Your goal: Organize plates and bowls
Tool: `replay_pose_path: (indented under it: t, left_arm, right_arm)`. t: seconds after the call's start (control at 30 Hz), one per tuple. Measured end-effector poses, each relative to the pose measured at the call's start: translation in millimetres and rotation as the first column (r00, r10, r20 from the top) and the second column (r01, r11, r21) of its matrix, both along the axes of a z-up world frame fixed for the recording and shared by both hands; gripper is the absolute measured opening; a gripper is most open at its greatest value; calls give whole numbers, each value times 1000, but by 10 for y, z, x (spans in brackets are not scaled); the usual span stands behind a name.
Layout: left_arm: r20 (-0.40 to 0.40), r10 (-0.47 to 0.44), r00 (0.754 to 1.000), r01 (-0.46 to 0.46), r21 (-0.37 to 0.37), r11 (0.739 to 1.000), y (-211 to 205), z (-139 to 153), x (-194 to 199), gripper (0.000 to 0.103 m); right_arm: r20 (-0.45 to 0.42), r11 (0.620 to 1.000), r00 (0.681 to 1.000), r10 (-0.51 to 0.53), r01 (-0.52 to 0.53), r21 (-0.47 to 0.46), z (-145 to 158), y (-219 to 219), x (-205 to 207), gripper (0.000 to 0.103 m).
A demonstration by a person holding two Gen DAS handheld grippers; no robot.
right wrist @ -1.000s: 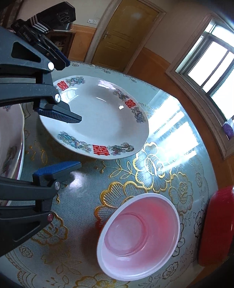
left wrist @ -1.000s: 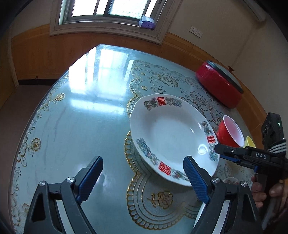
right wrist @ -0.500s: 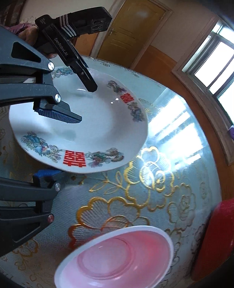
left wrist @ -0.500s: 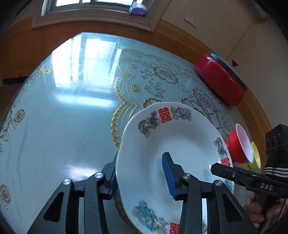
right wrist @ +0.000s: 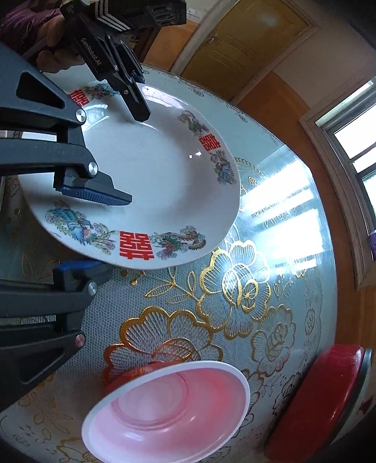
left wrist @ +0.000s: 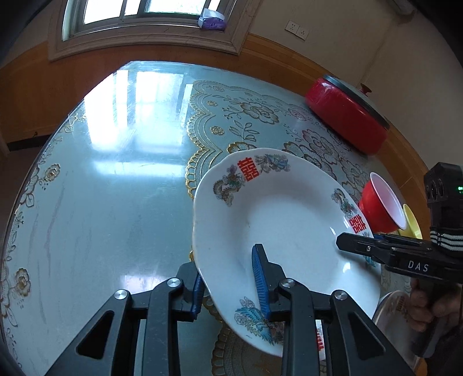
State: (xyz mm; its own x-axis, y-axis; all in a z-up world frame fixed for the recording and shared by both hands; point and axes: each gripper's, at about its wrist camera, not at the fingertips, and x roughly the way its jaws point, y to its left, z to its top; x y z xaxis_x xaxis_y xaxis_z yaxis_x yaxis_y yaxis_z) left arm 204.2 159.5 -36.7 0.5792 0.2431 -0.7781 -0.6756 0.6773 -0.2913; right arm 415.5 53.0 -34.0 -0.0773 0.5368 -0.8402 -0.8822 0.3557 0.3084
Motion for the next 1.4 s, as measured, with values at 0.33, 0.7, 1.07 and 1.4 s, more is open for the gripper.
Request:
replay_pose_path:
  t: [0.33, 0.7, 1.07, 1.4]
  left_arm:
    - [39, 24, 999, -25, 33, 999, -127, 147, -106, 30]
    - [65, 37, 997, -41, 74, 996, -288, 292, -210, 32]
    - [133, 24, 991, -40, 118, 992, -530, 513, -341, 32]
    - [183, -12, 983, -18, 166, 986, -976, 793, -528, 33]
  right_arm:
    - [50, 998, 998, 39, -42, 56, 113, -93, -152, 32]
    - [84, 990, 995, 49, -59, 126, 202, -239, -291, 32]
    - [49, 968, 998, 48, -59, 242, 399, -488, -299, 32]
    - [65, 943, 997, 45, -64, 326, 640, -984, -449, 32]
